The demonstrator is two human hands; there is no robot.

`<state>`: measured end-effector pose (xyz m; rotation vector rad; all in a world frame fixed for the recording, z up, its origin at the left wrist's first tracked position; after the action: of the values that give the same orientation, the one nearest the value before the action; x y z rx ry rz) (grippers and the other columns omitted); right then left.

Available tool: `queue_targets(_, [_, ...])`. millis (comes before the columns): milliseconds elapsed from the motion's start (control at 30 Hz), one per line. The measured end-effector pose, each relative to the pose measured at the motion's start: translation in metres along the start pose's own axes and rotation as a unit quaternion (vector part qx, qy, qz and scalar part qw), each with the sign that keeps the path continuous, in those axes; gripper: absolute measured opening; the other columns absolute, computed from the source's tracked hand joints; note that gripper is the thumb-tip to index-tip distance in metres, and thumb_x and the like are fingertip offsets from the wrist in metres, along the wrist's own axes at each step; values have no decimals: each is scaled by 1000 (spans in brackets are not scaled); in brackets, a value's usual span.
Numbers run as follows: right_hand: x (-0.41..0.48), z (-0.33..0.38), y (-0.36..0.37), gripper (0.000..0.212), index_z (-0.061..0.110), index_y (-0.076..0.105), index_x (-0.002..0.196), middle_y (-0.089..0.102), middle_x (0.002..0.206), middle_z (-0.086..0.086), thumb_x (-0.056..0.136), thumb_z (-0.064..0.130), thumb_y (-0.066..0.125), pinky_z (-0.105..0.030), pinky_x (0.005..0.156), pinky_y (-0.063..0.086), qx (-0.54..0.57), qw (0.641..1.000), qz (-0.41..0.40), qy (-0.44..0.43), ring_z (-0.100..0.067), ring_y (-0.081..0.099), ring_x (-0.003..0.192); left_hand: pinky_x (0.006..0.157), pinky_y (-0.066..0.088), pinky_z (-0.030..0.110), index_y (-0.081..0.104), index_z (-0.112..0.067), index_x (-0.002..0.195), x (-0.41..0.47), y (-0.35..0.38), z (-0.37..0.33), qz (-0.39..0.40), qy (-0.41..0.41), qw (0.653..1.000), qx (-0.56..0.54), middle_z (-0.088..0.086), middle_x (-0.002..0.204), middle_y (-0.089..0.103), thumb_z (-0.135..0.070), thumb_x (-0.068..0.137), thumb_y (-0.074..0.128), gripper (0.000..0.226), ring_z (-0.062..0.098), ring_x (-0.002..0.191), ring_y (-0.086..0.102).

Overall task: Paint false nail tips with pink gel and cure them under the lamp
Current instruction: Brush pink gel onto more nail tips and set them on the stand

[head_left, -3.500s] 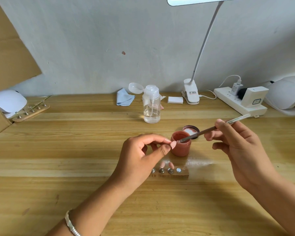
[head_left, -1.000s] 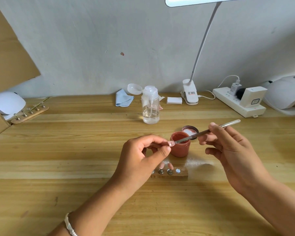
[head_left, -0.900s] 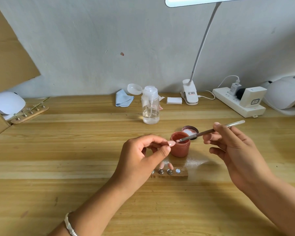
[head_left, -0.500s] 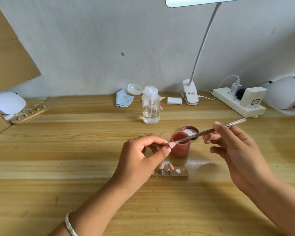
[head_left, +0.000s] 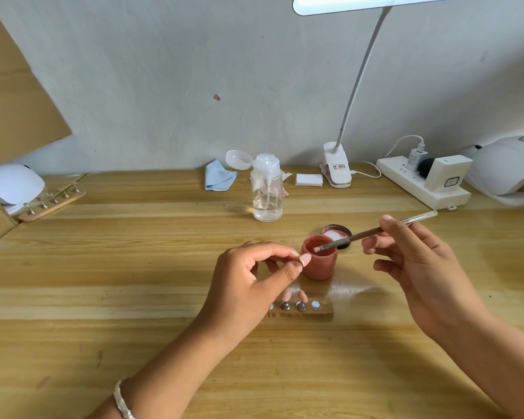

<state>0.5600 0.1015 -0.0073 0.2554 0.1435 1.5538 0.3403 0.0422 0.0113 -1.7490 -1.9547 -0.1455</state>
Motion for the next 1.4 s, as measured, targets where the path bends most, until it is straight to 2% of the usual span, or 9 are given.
queue_targets(167, [-8,2,20,18,25,73,71,69,70,-7,85,34,66,-23,58,47,0,998,67,-7,-12,64,68,60,46,15,77,-27,88,0,0,0,0,16,999,34,-12,80,73,-11,81,79,17,4,62,62])
queue_targets(300, [-6,5,14,15,23,69,78,70,69,-6,89,32,64,-26,62,46,-24,998,45,-25,-11,64,68,62,45,27,79,-26,87,1,-1,4,-5,11,999,45,-16,82,74,-12,80,80,16,5,76,63])
queue_targets(433, [0,2,1,14,17,64,85,69,68,-4,94,28,63,-31,67,43,-24,1000,11,-8,-10,64,66,63,43,26,79,-27,86,2,0,4,-4,16,998,53,-16,79,73,-12,80,80,15,4,77,62])
queue_targets(667, [-6,6,16,15,20,66,83,70,70,-7,86,35,65,-21,57,48,-15,998,54,-36,-12,65,69,69,43,28,78,-29,86,1,0,2,0,30,997,65,-14,77,74,-14,80,80,16,10,81,63])
queue_targets(833, [-1,6,3,13,18,65,87,70,67,-3,93,29,63,-28,64,44,-29,999,13,-38,-9,65,68,72,42,28,78,-26,85,1,0,0,-2,31,997,71,-12,74,74,-14,80,80,14,9,81,63])
queue_targets(967, [-5,5,13,15,19,66,83,69,69,-6,88,33,65,-21,57,48,-14,998,53,-36,-12,64,68,69,46,32,79,-26,85,1,0,3,0,21,998,59,-14,78,74,-15,79,81,14,9,81,62])
queue_targets(1067, [-8,7,17,15,21,68,80,70,69,-7,84,35,66,-20,56,49,-19,997,59,-46,-12,65,68,68,42,28,78,-28,85,1,1,2,0,24,998,66,-15,77,73,-15,80,80,14,8,79,61])
queue_targets(1233, [-1,8,1,13,20,64,85,70,67,-3,91,31,63,-29,65,44,-18,999,4,-42,-10,65,67,67,38,18,78,-27,84,2,-1,2,-5,28,997,74,-15,75,73,-13,80,80,15,4,78,61])
queue_targets(1400, [-7,7,14,14,20,66,81,70,69,-7,86,33,65,-20,56,48,-3,998,52,-37,-12,64,67,68,40,21,78,-28,86,1,0,3,-1,20,997,70,-17,79,73,-14,80,80,15,6,79,61])
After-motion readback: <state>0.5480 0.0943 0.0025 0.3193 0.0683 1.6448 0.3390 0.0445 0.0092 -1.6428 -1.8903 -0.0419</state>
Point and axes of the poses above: each hand's wrist, its own x-axis towards the middle knuckle, its own y-axis out of the palm, z = x × y, the point moved 10 cm from there along x, towards the middle knuckle
